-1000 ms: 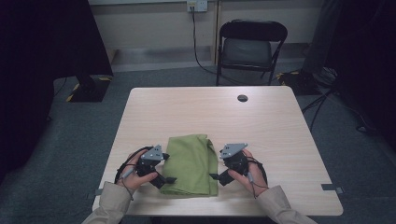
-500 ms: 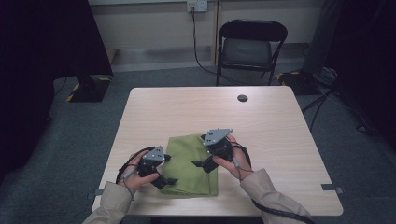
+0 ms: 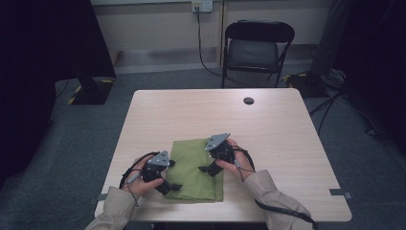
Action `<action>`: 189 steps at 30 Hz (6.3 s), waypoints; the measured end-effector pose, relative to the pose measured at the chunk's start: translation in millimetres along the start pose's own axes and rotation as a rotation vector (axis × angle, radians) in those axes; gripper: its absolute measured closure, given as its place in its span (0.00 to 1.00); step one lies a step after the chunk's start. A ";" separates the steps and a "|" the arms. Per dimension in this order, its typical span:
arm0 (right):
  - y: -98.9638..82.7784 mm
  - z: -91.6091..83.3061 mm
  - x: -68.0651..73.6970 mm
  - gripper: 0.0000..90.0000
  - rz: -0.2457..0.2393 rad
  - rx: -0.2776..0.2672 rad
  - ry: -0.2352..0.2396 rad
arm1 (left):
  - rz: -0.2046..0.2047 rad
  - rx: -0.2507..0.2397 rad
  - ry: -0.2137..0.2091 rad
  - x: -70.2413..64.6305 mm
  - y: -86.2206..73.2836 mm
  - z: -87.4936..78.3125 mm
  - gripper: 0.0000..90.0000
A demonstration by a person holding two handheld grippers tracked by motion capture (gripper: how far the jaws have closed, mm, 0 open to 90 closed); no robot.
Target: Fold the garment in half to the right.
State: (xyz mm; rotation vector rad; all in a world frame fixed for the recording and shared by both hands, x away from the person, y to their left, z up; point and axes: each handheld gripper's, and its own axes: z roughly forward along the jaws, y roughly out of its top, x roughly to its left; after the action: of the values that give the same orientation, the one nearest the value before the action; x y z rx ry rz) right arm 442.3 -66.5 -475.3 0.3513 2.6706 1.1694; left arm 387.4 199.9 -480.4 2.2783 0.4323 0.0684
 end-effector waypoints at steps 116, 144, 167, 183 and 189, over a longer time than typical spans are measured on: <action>-126.6 -104.8 7.0 0.00 0.255 0.069 -0.138 | -0.102 0.015 0.220 17.4 -56.8 -32.0 0.00; -154.7 -136.5 2.0 0.00 0.312 0.058 -0.173 | -0.102 0.014 0.221 17.4 -56.9 -32.0 0.00; -177.0 -161.2 0.7 0.01 0.334 0.064 -0.219 | -0.105 0.014 0.221 17.6 -56.7 -31.9 0.00; -189.1 -175.0 1.2 0.01 0.351 0.066 -0.236 | -0.105 0.014 0.221 17.6 -56.7 -31.9 0.00; -192.1 -178.1 1.6 0.00 0.354 0.069 -0.240 | -0.105 0.013 0.221 17.6 -56.8 -31.9 0.00</action>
State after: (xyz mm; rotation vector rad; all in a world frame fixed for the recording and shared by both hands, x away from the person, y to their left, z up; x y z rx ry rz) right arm 365.2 -315.6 -499.3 0.9443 2.5048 1.0435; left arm 381.7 263.6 -501.6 2.2658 0.6687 0.2667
